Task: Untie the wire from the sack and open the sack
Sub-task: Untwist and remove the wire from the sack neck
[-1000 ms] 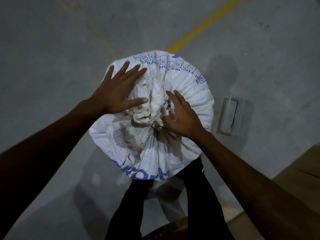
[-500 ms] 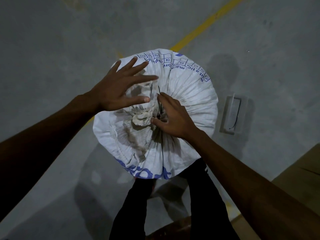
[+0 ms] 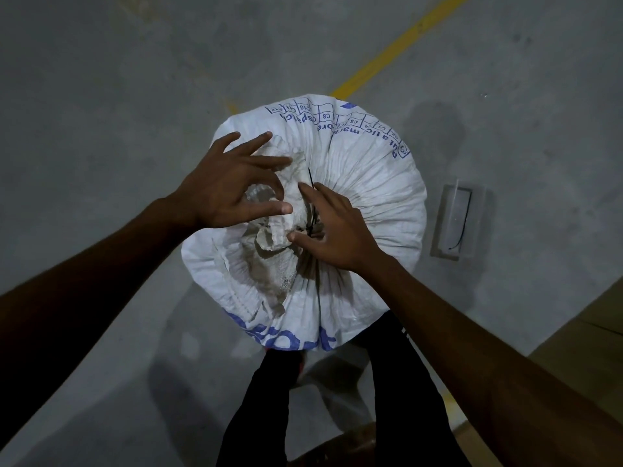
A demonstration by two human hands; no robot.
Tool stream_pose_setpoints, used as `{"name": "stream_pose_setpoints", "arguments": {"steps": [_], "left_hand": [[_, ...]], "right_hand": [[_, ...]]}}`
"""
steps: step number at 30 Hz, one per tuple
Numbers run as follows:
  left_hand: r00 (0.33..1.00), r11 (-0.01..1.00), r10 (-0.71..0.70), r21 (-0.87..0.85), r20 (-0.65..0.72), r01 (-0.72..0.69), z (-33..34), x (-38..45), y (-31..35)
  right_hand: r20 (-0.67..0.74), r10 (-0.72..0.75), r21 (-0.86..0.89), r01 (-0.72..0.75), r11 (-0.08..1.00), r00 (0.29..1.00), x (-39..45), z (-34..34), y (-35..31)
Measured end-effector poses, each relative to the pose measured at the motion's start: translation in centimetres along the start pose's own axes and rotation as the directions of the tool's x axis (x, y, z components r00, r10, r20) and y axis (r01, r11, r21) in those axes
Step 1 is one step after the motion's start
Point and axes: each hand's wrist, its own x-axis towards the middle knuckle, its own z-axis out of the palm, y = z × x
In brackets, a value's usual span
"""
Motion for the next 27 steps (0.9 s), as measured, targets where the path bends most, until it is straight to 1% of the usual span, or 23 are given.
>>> {"name": "stream_pose_setpoints", "arguments": {"steps": [5, 9, 13, 17, 20, 22, 23, 25, 27], "left_hand": [[0.999, 0.999, -0.043, 0.027, 0.013, 0.043, 0.7, 0.3, -0.1], [0.993, 0.991, -0.110, 0.080, 0.046, 0.106, 1.5, 0.3, 0.1], [0.980, 0.974, -0.178, 0.160, 0.087, 0.162, 1.8, 0.8, 0.4], [0.965, 0.947, -0.236, 0.248, 0.112, 0.203, 2.5, 1.0, 0.4], [0.971, 0.918, -0.200, 0.370, 0.128, 0.140, 3.2, 0.8, 0.3], [0.982, 0.893, -0.144, 0.443, 0.120, 0.077, 3.7, 0.8, 0.0], [0.989, 0.885, -0.106, 0.463, 0.100, 0.048, 4.0, 0.9, -0.2], [0.998, 0.875, -0.025, 0.485, 0.058, -0.007, 4.4, 1.2, -0.6], [0.994, 0.869, 0.090, 0.483, 0.060, -0.108, 4.8, 1.6, -1.3]], "right_hand": [[0.003, 0.013, -0.003, -0.013, 1.000, 1.000, 0.2, -0.1, 0.2], [-0.009, 0.048, 0.015, -0.048, 0.999, 0.999, -0.1, -0.1, 0.9], [-0.001, 0.092, 0.015, -0.092, 0.996, 0.996, -1.2, -0.1, 2.2], [-0.043, 0.082, -0.023, -0.083, 0.996, 0.996, -2.2, 0.9, 3.7], [-0.123, 0.120, -0.022, -0.124, 0.992, 0.985, -3.2, 1.6, 3.9], [-0.198, 0.116, -0.025, -0.124, 0.992, 0.973, -3.5, 2.2, 3.8], [-0.221, 0.114, 0.002, -0.116, 0.993, 0.969, -3.4, 2.5, 3.7], [-0.211, 0.117, 0.107, -0.095, 0.990, 0.970, -2.9, 3.4, 3.4], [-0.171, 0.138, 0.161, -0.111, 0.981, 0.976, -2.4, 4.6, 3.1]]}}
